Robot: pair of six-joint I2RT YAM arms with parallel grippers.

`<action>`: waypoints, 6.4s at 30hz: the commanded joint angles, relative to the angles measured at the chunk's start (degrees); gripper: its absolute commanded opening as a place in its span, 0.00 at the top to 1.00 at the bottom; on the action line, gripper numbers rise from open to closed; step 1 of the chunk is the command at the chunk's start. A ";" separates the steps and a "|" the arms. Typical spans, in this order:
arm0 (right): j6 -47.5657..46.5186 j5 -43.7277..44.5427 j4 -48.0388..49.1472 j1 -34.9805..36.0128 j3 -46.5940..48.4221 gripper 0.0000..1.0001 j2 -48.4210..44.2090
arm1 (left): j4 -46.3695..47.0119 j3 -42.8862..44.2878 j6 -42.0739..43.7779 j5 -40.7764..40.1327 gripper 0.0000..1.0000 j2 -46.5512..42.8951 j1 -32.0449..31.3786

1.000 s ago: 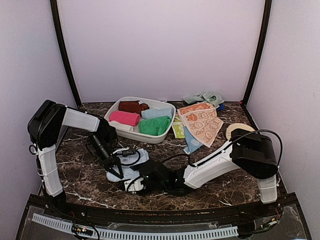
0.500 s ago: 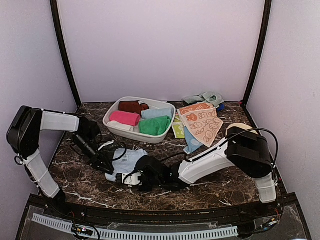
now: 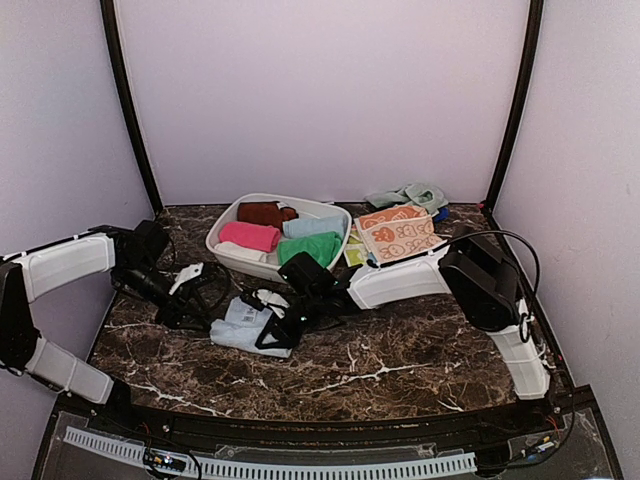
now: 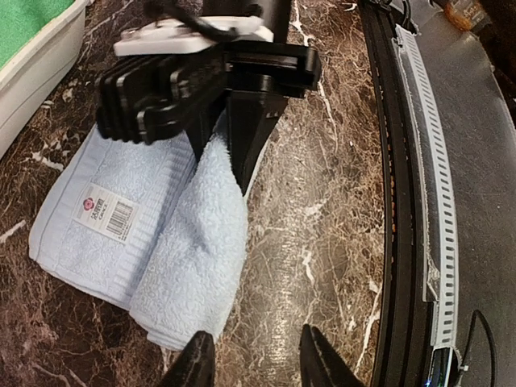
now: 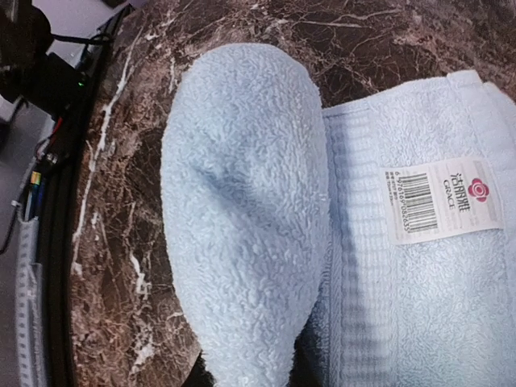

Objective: Roll the towels
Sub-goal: Roll the towel at the center of the board.

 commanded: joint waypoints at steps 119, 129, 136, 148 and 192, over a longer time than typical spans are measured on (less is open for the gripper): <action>25.22 -18.74 -0.33 -3.53 4.29 0.91 9.14 | 22.19 -4.67 -4.02 -14.35 0.43 3.01 -15.17; 36.33 -22.29 6.54 -4.89 1.37 0.93 8.63 | 25.06 -5.03 -2.49 -16.98 0.60 9.70 -16.30; 40.54 -24.38 10.79 -4.71 -2.16 0.88 6.53 | 27.68 -5.82 -5.06 -17.56 0.69 13.15 -16.21; 40.31 -24.28 5.58 -4.96 -0.21 0.94 8.50 | 19.44 -3.13 -2.69 -13.45 0.40 3.75 -16.64; 11.72 52.62 42.03 -8.34 -56.52 0.00 -53.62 | -7.04 14.31 -1.86 0.80 1.00 35.84 -11.24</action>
